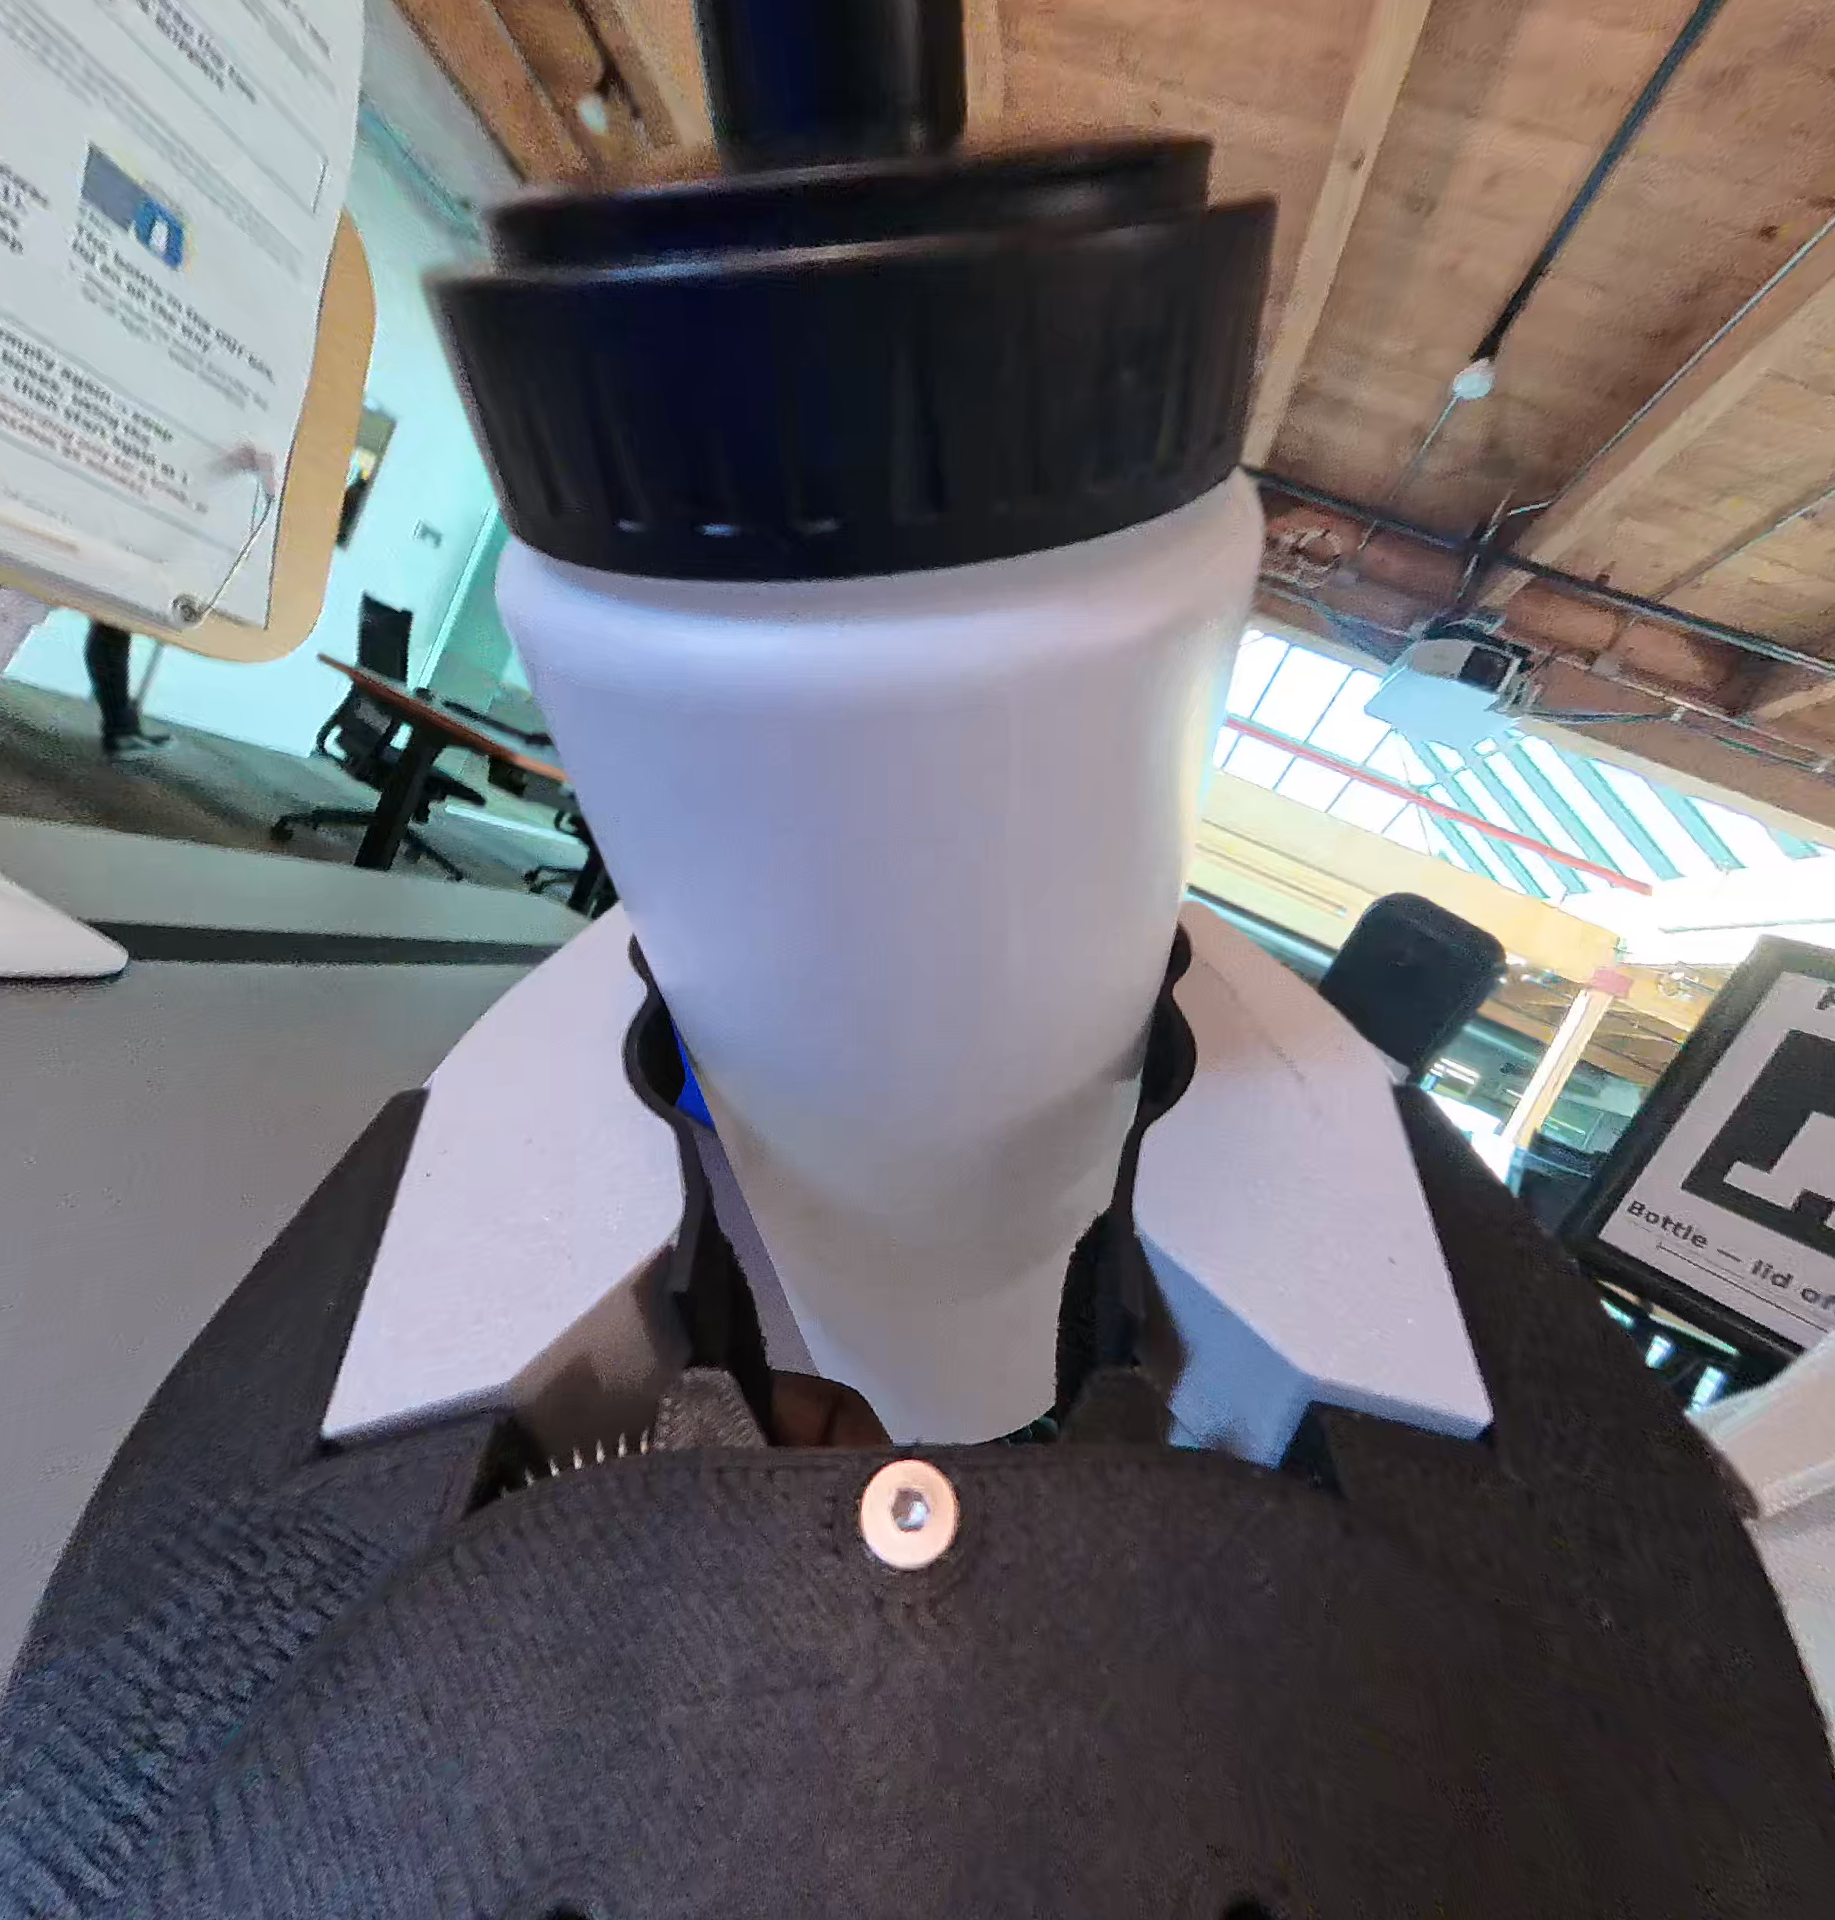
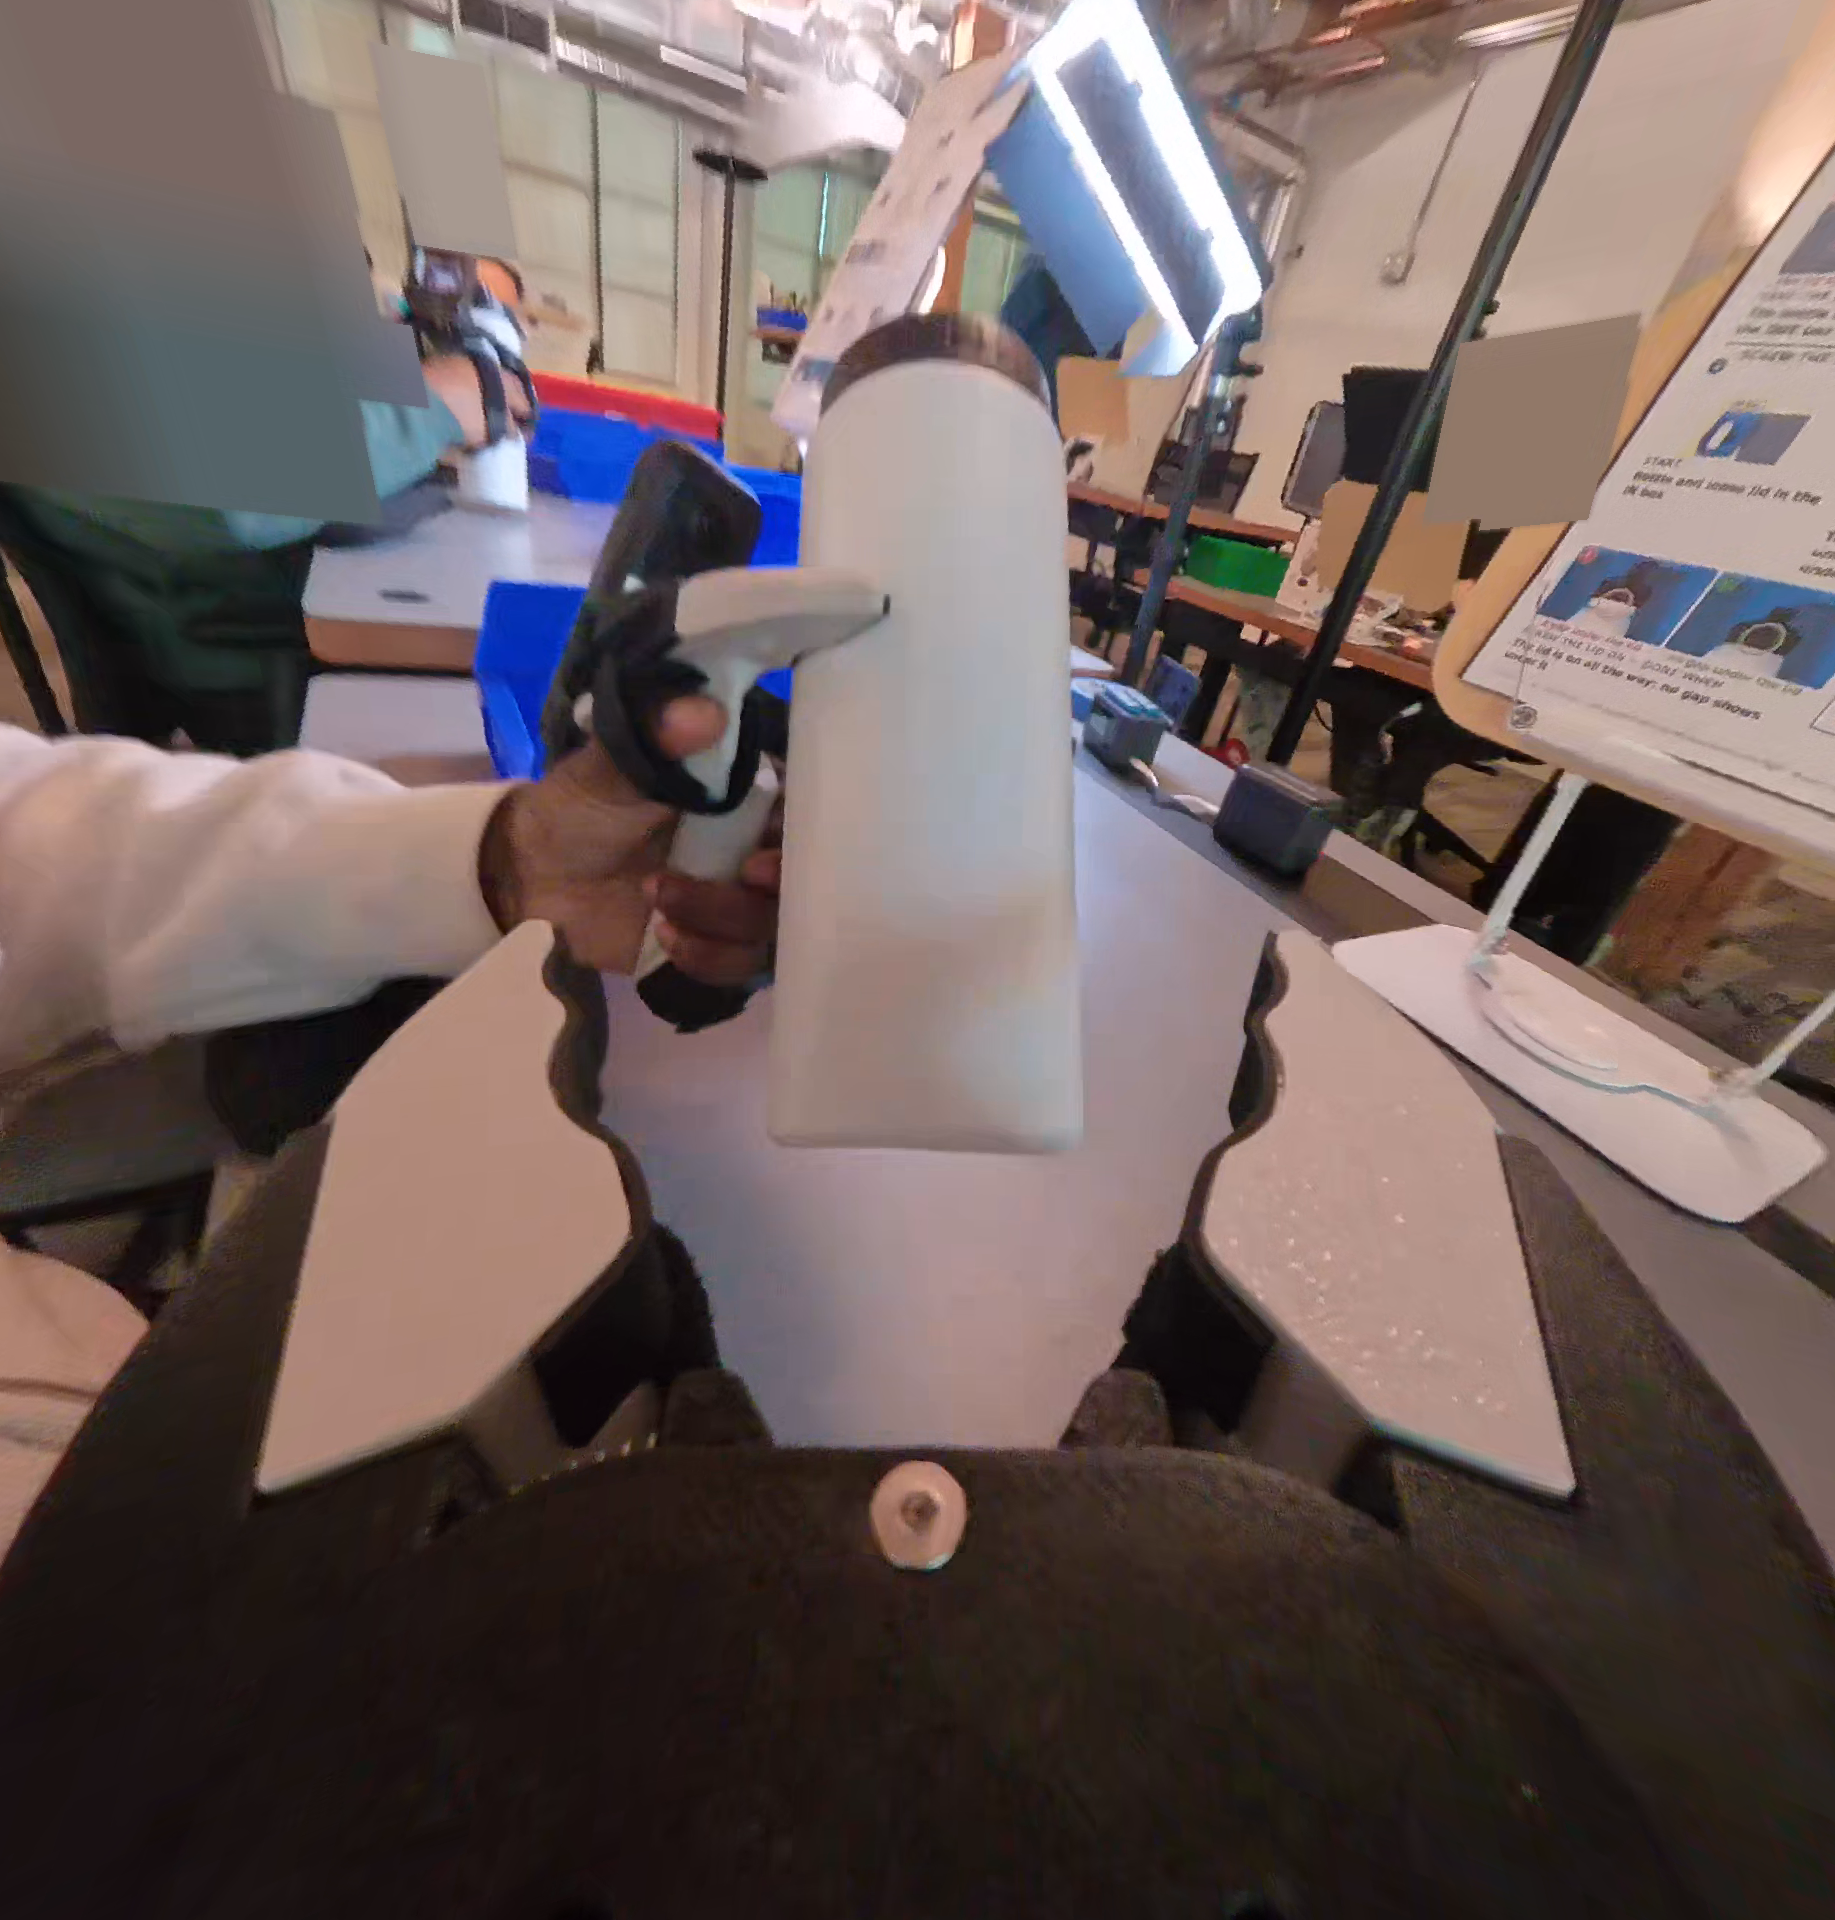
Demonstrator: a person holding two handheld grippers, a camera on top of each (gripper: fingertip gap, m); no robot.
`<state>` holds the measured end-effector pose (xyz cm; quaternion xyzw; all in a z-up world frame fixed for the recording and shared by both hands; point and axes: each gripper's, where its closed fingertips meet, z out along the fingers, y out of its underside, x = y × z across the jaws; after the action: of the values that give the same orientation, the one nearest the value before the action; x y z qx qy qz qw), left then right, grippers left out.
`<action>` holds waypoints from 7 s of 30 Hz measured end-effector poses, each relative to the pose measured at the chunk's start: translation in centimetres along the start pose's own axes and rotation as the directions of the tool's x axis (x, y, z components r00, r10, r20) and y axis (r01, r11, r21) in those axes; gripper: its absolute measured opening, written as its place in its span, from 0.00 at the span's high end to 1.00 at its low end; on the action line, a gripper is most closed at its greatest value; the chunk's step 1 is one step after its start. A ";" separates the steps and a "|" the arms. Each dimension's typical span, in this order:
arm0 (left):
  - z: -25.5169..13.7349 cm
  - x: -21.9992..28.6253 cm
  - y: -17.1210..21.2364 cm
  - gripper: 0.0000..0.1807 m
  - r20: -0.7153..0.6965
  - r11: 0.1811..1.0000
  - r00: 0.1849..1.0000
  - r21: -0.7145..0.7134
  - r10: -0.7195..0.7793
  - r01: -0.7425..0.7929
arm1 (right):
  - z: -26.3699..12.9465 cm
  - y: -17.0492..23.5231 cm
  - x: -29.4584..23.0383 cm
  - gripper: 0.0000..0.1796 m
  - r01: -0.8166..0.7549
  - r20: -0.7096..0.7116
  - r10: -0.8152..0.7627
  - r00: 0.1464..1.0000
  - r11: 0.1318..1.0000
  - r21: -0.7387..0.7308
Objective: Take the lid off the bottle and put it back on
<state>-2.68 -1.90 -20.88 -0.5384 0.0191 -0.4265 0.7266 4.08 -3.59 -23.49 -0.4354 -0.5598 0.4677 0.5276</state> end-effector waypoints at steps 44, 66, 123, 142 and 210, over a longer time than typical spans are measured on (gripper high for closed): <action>-3.2 1.7 3.6 0.56 0.066 0.809 0.835 -0.299 0.546 -0.505 | -22.3 16.7 22.6 0.58 -0.772 -0.812 0.174 0.557 0.469 -0.429; -22.9 -7.7 -2.4 0.74 0.633 0.711 0.354 -0.686 0.688 -0.155 | -17.8 11.9 13.0 0.63 -0.492 -0.726 0.000 0.687 0.735 -0.466; -35.7 -3.1 -15.9 0.68 0.865 0.759 0.065 -0.398 0.497 -0.515 | 21.9 8.3 -6.8 0.77 0.163 0.069 -0.149 0.986 0.838 -0.520; -38.5 -5.4 -10.8 0.84 0.769 0.789 0.191 -0.565 0.610 -0.243 | 23.6 7.8 -9.2 0.76 0.251 0.270 -0.151 0.951 0.887 -0.387; 10.6 -5.3 11.4 0.91 0.246 0.482 0.444 -0.670 0.862 -0.565 | -20.9 7.9 15.1 0.94 -0.119 -0.736 -0.242 0.632 0.908 -0.402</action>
<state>6.00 10.26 -27.84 -0.7374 0.1505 0.1356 0.6444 23.88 14.03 -28.37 -0.6743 -0.3804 0.0879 0.6268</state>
